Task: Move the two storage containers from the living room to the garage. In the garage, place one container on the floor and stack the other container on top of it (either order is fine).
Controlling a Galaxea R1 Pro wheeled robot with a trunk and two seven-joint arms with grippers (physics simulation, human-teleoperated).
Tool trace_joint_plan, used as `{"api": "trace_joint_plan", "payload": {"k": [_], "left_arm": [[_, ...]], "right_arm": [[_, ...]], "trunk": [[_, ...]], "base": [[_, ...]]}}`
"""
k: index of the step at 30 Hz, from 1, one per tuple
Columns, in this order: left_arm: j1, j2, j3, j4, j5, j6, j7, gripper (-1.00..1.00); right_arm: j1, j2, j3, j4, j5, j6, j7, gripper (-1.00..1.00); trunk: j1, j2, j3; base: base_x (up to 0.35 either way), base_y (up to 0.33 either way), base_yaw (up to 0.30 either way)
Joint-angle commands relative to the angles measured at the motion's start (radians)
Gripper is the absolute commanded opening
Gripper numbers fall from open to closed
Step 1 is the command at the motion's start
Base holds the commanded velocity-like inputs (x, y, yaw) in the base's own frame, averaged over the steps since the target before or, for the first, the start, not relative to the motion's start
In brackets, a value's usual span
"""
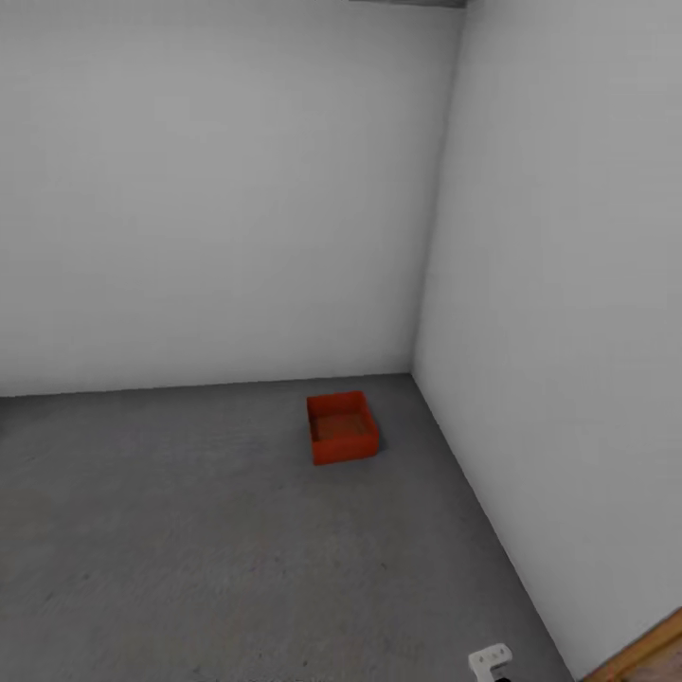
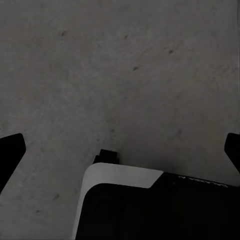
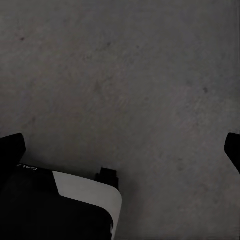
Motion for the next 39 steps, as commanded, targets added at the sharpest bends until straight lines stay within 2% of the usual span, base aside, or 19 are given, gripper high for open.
{"api": "trace_joint_plan", "payload": {"k": [1,39], "left_arm": [[-0.001,0.0,0.001,0.001,0.005,-0.003,0.001,1.0],[-0.001,0.0,0.001,0.001,0.008,-0.005,0.002,1.0]], "right_arm": [[-0.002,0.0,0.007,0.005,0.002,-0.008,0.001,1.0],[-0.001,0.001,0.007,0.005,0.001,-0.009,0.001,1.0]], "trunk": [[0.0,-0.002,-0.002],[0.0,-0.002,0.0]], "base": [[-0.218,0.103,-0.276],[-0.001,0.001,-0.269]]}}
